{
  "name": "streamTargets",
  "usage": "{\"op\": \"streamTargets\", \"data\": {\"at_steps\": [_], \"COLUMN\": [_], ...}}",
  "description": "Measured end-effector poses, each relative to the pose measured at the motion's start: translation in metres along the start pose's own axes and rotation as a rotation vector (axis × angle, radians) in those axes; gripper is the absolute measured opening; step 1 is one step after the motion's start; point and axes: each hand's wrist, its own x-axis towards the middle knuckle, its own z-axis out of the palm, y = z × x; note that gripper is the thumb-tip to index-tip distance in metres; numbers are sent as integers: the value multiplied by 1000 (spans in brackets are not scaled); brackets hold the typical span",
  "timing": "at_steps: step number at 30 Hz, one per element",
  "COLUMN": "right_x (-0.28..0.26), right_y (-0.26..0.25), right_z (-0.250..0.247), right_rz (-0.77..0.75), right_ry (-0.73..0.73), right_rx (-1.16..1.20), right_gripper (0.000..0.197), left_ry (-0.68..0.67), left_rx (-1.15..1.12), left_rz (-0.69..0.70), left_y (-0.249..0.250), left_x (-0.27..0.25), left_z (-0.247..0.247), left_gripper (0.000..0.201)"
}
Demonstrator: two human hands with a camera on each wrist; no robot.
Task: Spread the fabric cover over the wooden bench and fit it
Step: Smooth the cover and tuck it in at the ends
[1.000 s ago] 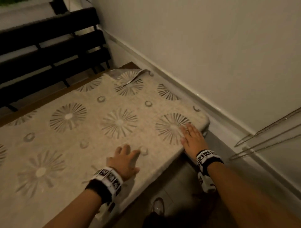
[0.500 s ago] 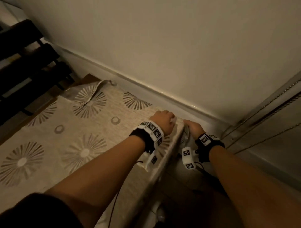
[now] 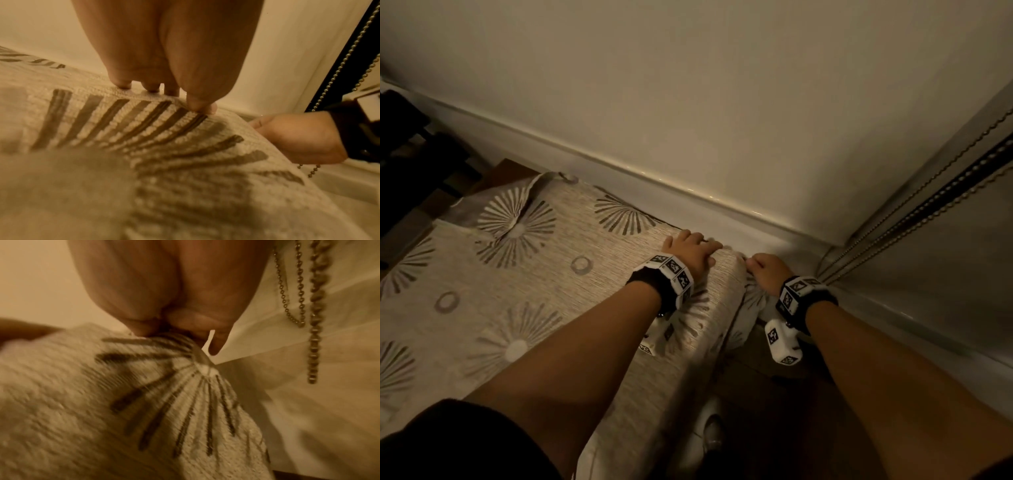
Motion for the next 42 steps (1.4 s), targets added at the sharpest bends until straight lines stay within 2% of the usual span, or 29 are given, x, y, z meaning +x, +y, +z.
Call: {"op": "streamTargets", "data": {"at_steps": [4,8,11,13,15,18,21,23,26,30,34,37,39,42], "right_x": [-1,-1,4,10,18,29,30,30,31,61,113,150,170,192], "right_y": [2,-30,-76,-116,-156,-214,-267,-292,-312,-338,-366,-380,-388,-399], "right_z": [-2,-9,-20,-21,-14,9,44,64,86,101,119,132,138,140], "right_rz": [99,-105,-257,-353,-478,-594,-633,-651,-665,-657,-698,-753,-771,-833], "right_ry": [54,177,154,113,103,20,-85,-129,-159,-179,-225,-273,-266,-160], "right_rx": [-353,-346,-413,-493,-477,-440,-428,-448,-513,-570,-661,-729,-756,-776], "right_gripper": [18,23,28,34,35,30,25,21,23,25,27,31,31,27], "left_ry": [-43,-22,163,292,383,367,394,418,373,357,387,447,452,478], "left_rx": [8,-17,-117,-228,-306,-352,-425,-519,-612,-755,-1138,-1334,-1367,-1380], "left_rz": [-6,-47,-94,-148,-229,-393,-472,-557,-664,-775,-943,-1086,-1189,-1275], "left_y": [-2,1,-9,-36,-76,-141,-196,-227,-255,-285,-317,-336,-351,-373], "left_x": [4,0,-18,-39,-69,-120,-168,-190,-209,-188,-146,-117,-100,-82], "left_z": [-2,-1,-11,-20,-27,-38,-48,-52,-55,-62,-74,-76,-75,-73], "left_gripper": [48,56,65,68,69,69,62,55,49,53,63,64,71,90]}}
